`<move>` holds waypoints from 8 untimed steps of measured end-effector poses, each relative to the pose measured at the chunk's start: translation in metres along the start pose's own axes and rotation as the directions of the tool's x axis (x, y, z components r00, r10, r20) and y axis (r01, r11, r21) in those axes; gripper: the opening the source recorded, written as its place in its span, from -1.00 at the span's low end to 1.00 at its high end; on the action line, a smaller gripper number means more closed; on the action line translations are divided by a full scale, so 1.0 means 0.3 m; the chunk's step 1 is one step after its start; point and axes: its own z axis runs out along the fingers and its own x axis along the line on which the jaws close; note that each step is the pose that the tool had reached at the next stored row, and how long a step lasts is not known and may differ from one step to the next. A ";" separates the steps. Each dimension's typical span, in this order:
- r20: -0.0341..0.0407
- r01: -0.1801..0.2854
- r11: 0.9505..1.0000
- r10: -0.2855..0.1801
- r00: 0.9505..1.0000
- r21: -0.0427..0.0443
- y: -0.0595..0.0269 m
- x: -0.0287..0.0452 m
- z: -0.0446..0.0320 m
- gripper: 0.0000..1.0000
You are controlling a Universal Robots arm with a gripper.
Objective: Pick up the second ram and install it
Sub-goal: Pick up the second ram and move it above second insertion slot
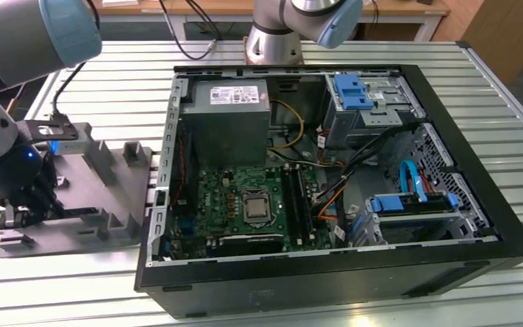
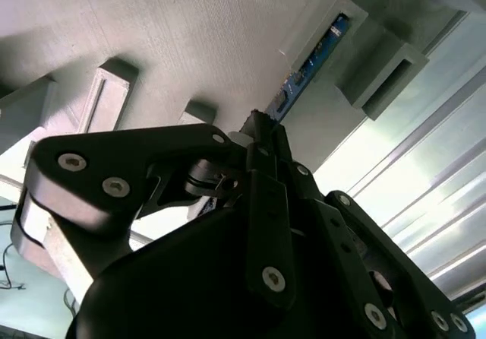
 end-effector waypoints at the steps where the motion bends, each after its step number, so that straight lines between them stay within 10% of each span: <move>1: 0.001 0.000 1.000 0.000 1.000 0.000 0.001 0.000 -0.012 -0.73; 8: 0.011 0.001 1.000 -0.001 1.000 0.001 0.004 -0.001 -0.089 -0.73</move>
